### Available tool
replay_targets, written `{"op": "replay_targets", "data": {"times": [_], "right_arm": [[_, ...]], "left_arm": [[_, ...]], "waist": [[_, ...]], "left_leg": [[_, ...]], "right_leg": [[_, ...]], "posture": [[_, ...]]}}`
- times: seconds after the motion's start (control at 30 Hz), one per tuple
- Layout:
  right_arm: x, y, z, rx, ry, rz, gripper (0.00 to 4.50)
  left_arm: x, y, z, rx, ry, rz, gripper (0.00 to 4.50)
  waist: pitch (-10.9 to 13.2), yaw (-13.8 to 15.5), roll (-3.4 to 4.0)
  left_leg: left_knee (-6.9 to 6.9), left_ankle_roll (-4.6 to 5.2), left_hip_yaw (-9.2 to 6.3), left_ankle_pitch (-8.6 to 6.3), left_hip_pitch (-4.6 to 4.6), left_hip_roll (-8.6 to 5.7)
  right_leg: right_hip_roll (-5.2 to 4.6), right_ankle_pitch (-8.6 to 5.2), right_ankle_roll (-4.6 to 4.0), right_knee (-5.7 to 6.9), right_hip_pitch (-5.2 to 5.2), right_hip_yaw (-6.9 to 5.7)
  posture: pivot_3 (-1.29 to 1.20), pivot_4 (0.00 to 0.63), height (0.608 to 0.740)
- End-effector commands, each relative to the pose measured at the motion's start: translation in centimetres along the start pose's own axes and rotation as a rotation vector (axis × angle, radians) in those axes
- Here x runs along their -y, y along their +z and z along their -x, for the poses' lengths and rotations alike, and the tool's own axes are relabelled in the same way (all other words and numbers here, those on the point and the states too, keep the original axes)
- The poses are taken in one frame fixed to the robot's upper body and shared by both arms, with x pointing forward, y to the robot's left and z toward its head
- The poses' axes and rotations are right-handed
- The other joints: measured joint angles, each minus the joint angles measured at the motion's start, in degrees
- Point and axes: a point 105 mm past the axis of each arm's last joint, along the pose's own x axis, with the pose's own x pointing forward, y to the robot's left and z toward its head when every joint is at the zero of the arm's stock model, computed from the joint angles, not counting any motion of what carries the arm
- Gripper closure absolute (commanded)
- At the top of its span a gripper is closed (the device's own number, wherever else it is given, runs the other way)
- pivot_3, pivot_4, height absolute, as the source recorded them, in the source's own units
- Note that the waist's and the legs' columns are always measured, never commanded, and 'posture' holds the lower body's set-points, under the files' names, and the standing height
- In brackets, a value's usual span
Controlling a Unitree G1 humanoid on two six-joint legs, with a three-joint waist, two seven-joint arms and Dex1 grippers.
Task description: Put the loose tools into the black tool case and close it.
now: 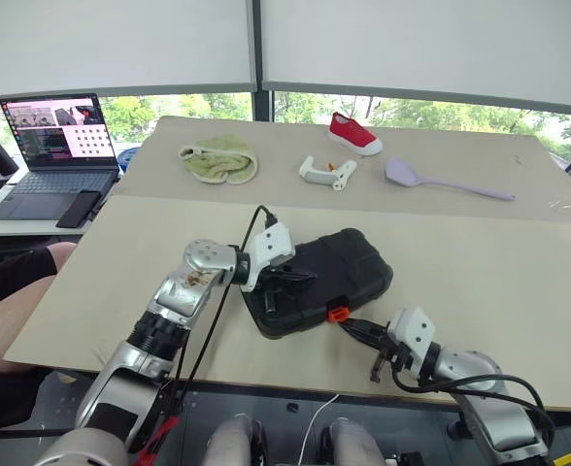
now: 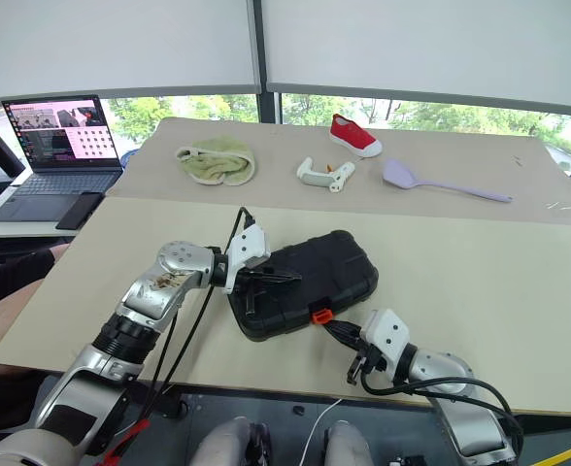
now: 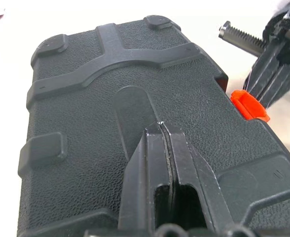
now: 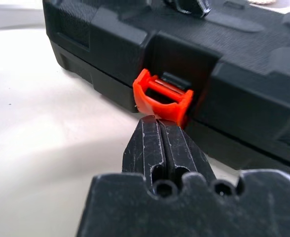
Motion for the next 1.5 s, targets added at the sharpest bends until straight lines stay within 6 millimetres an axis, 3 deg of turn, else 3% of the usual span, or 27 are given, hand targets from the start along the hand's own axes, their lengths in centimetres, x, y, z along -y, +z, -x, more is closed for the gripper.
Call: {"op": "replay_targets", "data": {"times": [0.03, 0.67, 0.9, 1.1, 1.17, 1.23, 1.3, 1.4, 1.5], "right_arm": [[1.0, 3.6, -0.6, 0.134, -0.025, 0.064, 4.50], [1.8, 4.7, -0.8, 0.200, -0.070, -0.092, 4.50], [1.6, 4.0, -1.3, 0.171, -0.062, -0.107, 4.50], [1.5, 4.5, 0.9, 0.156, -0.029, -0.064, 4.50], [2.1, 4.7, 2.3, 0.141, -0.039, -0.064, 4.50], [2.9, 4.9, 3.7, 0.126, -0.058, -0.025, 3.92], [4.1, 4.7, 5.5, 0.087, -0.090, 0.037, 3.34], [5.5, 3.9, 7.6, 0.020, -0.114, 0.106, 2.19], [6.7, 2.6, 9.7, -0.057, -0.109, 0.164, 1.33]], "left_arm": [[1.9, -4.8, -0.6, -0.141, -0.052, 0.141, 4.47], [2.7, -5.7, -0.5, -0.173, -0.075, 0.181, 4.47], [3.2, -6.1, -0.5, -0.182, -0.076, 0.191, 4.47], [1.8, -2.6, 2.5, 0.085, 0.024, 0.135, 4.47], [1.5, -1.3, 4.8, 0.180, 0.065, 0.075, 3.96], [1.3, -0.2, 7.5, 0.254, 0.125, 0.022, 3.50], [1.1, -0.4, 10.8, 0.239, 0.221, -0.007, 2.71], [1.7, -2.1, 14.4, 0.171, 0.296, 0.012, 1.53], [1.9, -5.0, 17.9, 0.051, 0.435, 0.018, 0.63]], "waist": [[0.00, -0.07, 0.00], [0.00, -0.66, 0.00], [-0.08, -0.45, 0.03], [-0.10, -0.68, 0.08], [-0.06, -0.78, 0.04], [0.07, -0.94, 0.07], [0.37, -0.88, -0.01], [0.76, -0.60, -0.29], [0.90, -0.13, -0.28]], "left_leg": [[0.00, 0.00, 0.00, 0.00, 0.00, 0.00], [-0.11, -0.02, -0.08, 0.00, 0.05, 0.00], [-0.49, -0.08, -0.06, 0.01, 0.33, -0.06], [-0.85, -0.10, 0.00, 0.03, 0.31, -0.10], [-0.91, -0.15, -0.01, 0.06, 0.28, -0.08], [-0.96, -0.22, 0.00, 0.09, 0.23, -0.06], [-0.98, -0.27, -0.01, 0.12, 0.20, -0.03], [-0.97, -0.36, -0.13, 0.17, -0.05, -0.02], [-0.96, -0.29, -0.11, 0.10, -0.11, -0.10]], "right_leg": [[0.00, 0.00, 0.00, 0.00, 0.00, 0.00], [-0.02, 0.01, -0.03, -0.01, -0.01, 0.02], [-0.02, 0.01, -0.09, -0.28, 0.10, 0.12], [-0.02, 0.20, 0.14, -0.69, 0.12, 0.16], [0.01, 0.22, 0.17, -0.69, 0.11, 0.16], [0.05, 0.21, 0.12, -0.65, 0.12, 0.20], [0.09, 0.19, 0.07, -0.63, 0.08, 0.16], [0.07, 0.18, 0.05, -0.65, -0.14, 0.09], [-0.05, 0.16, 0.04, -0.85, -0.27, -0.03]], "posture": [[0.00, 0.150, 0.736], [0.00, 0.150, 0.736], [0.00, 0.150, 0.736], [0.00, 0.150, 0.736], [0.00, 0.150, 0.736], [0.00, 0.150, 0.736], [0.00, 0.150, 0.736], [0.00, 0.150, 0.736], [0.00, 0.150, 0.736]]}}
